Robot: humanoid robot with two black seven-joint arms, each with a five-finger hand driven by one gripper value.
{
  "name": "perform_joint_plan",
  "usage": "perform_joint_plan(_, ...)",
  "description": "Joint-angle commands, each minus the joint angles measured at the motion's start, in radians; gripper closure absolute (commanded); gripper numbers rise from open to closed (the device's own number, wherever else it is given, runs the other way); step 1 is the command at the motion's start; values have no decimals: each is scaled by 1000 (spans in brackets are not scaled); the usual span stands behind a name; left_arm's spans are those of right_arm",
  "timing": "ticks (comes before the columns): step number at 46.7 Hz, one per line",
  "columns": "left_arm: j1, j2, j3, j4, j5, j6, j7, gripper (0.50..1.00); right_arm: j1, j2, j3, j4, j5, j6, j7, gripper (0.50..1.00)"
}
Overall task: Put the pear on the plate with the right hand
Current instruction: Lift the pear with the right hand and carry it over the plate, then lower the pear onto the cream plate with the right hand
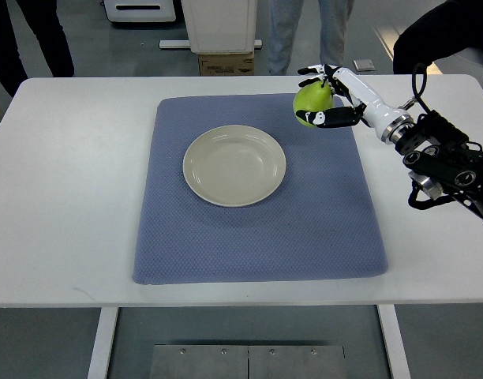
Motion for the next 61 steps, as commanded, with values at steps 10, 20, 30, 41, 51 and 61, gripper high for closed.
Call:
perform_joint_plan(10, 0, 0, 0, 0, 0, 0, 0, 500, 53, 129, -2, 0, 0, -1, -2, 1000)
perform_joint_plan(20, 0, 0, 0, 0, 0, 0, 0, 500, 78, 229, -32, -3, -3, 1, -3, 1000)
perform_joint_plan(30, 0, 0, 0, 0, 0, 0, 0, 500, 92, 249, -52, -8, -3, 1, -3, 1000)
perform_joint_plan(41, 0, 0, 0, 0, 0, 0, 0, 500, 30, 249, -95, -31, -6, -10, -5, 1000)
perform_joint_plan(51, 0, 0, 0, 0, 0, 0, 0, 500, -30, 249, -97, -123, -6, -13, -57, 1000)
perform_joint_plan(61, 0, 0, 0, 0, 0, 0, 0, 500, -50, 249, -97, -124, -5, -13, -59, 1000)
